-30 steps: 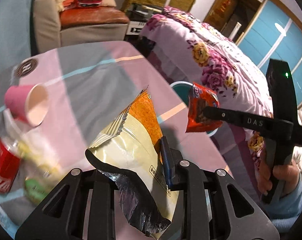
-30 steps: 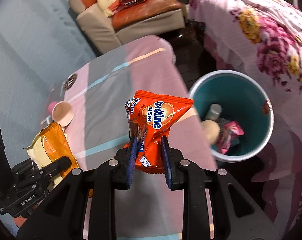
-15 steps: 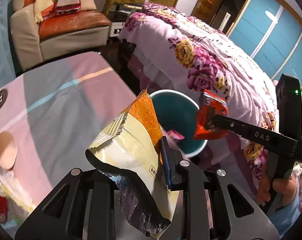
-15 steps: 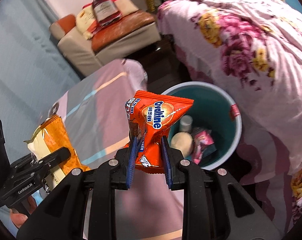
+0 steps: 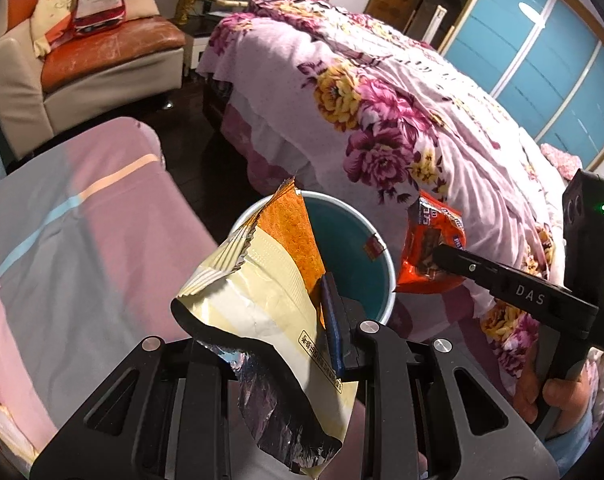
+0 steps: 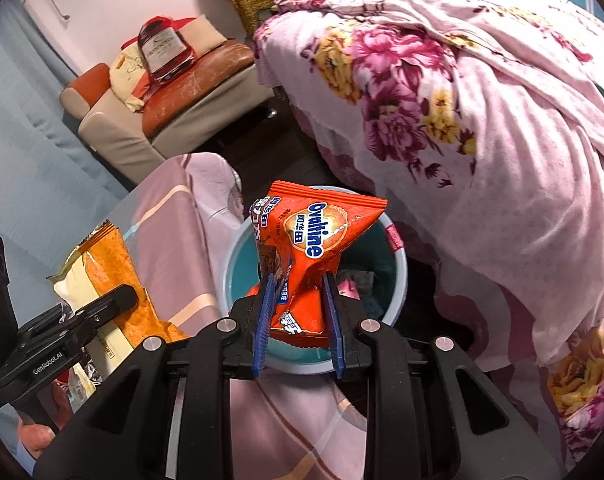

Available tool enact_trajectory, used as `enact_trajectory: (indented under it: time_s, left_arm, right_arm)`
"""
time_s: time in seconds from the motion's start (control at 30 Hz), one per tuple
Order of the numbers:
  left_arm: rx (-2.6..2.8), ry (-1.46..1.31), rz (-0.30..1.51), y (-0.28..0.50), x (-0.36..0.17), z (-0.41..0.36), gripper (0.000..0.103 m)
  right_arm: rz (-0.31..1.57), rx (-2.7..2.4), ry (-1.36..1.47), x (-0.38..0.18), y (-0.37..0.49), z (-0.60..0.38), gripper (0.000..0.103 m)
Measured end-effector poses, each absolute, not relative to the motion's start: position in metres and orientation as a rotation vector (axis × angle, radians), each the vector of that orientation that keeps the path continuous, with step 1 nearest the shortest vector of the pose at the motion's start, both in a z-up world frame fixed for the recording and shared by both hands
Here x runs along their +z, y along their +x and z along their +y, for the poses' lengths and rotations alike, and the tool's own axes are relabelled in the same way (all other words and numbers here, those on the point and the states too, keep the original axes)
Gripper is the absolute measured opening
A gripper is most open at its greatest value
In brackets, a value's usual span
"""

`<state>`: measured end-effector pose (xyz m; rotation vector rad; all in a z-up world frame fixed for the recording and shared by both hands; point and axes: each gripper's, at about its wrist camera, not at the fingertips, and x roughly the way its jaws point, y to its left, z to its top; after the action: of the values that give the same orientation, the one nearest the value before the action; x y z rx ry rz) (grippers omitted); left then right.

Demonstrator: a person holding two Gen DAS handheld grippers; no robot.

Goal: Collect trash
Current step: 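Carry the snack bag and Ovaltine packet over the wastebasket with both tools, then open both tools to drop the snack bag and Ovaltine packet into the wastebasket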

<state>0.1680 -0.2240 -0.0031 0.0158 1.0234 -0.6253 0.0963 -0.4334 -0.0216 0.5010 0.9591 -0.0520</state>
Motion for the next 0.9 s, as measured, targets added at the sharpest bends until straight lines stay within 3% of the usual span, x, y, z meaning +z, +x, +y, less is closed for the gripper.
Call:
enact_trajectory:
  time_s: [0.63,0.67,0.73,0.77,0.8,0.9]
  left_arm:
    - [-0.658,0.023,1.049,0.194,-0.021,-0.266,0.026]
    - [-0.656,0.020,1.049,0.195,-0.021,-0.266,0.030]
    - [-0.655,0.013,1.051,0.197,-0.022,-0.267,0.050]
    - [-0.644,0.011,1.044,0.198,-0.022,-0.266,0.071]
    - [-0.636,0.009,1.035,0.198,-0.021,-0.265,0.083]
    - [-0.623,0.002,1.022,0.199,-0.019,-0.259,0.087]
  right_arm:
    - [0.984,-0.114,0.506,-0.040,0.105,-0.461,0.024]
    - [0.987,-0.116,0.506,-0.040,0.105,-0.461,0.024]
    - [0.991,-0.118,0.506,-0.041,0.106,-0.461,0.024]
    - [0.992,-0.119,0.506,-0.041,0.106,-0.461,0.024]
    - [0.992,-0.119,0.506,-0.042,0.106,-0.461,0.024]
    - [0.996,-0.119,0.504,-0.042,0.109,-0.459,0.024]
